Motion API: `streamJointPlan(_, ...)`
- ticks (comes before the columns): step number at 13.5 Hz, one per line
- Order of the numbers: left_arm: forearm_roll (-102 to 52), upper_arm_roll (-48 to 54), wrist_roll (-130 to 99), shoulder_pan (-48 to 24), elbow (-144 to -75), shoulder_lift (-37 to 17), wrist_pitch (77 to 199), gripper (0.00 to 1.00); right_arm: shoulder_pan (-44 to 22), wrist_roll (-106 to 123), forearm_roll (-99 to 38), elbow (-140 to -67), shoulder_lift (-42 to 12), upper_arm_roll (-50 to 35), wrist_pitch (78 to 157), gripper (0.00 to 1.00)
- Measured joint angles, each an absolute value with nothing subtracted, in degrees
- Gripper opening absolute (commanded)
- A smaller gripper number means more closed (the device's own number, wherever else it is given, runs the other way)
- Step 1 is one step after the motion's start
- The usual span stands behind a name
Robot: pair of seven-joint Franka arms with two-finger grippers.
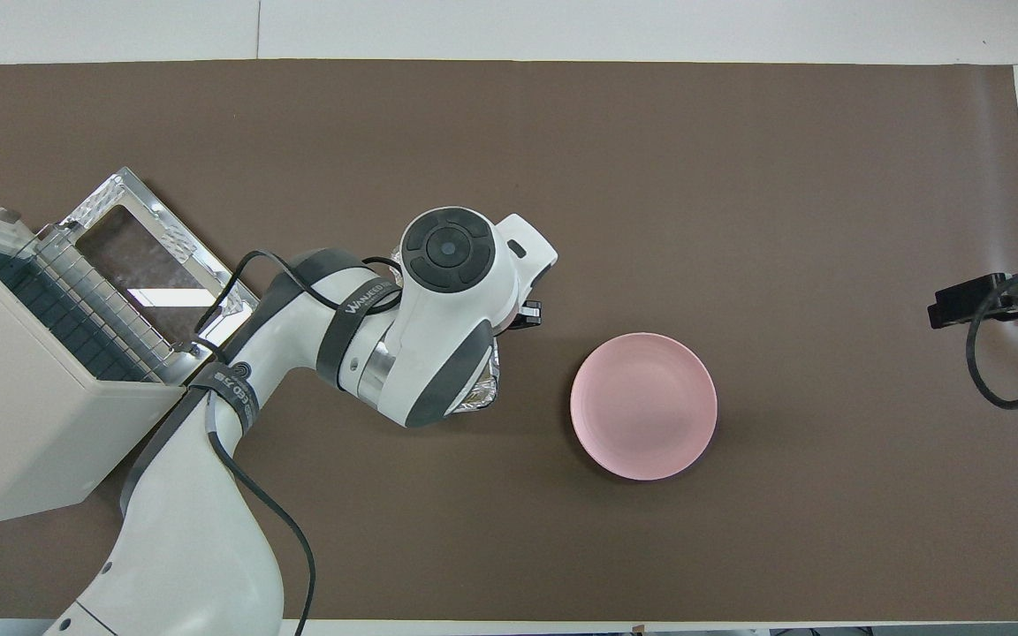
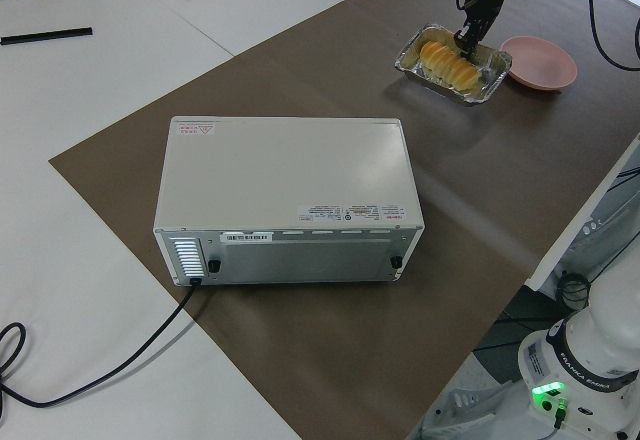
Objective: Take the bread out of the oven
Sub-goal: 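Pull the foil tray out and set it beside the plate, then retract the left gripper while the right gripper reaches the foil tray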
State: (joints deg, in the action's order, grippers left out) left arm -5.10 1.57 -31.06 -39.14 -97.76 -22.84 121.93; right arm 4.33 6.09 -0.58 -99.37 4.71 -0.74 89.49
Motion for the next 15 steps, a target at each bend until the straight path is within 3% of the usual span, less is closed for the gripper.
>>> streamJointPlan(1,-5.37,1.53,-31.09,-39.98,-97.79,-23.32,123.12,0.57,4.33,6.09,-0.58,-99.37,4.71,-0.74,89.49,1.00)
streamJointPlan(2,-5.56,1.53,-31.10,-40.54,-97.85,-23.86,123.96,0.85,4.33,6.09,-0.58,-99.37,4.71,-0.74,89.49,1.00)
streamJointPlan(3,-5.70,1.49,-31.24,-40.85,-97.86,-24.36,124.26,1.00,4.33,6.09,-0.58,-99.37,4.71,-0.74,89.49,1.00)
streamJointPlan(8,-5.87,-0.29,-32.63,-38.88,-96.59,-23.07,122.57,1.00,4.12,6.09,-0.58,-99.38,4.72,-1.08,89.98,1.00)
streamJointPlan(11,-5.87,-0.75,-32.33,-30.11,-94.71,-16.38,113.75,1.00,1.98,3.88,-0.59,-99.82,4.63,-1.78,92.24,1.00)
streamJointPlan(15,-5.86,-1.01,-25.58,-18.12,-92.89,-7.18,98.09,1.00,-7.71,-8.89,-0.60,-100.50,0.90,-2.10,97.85,1.00)
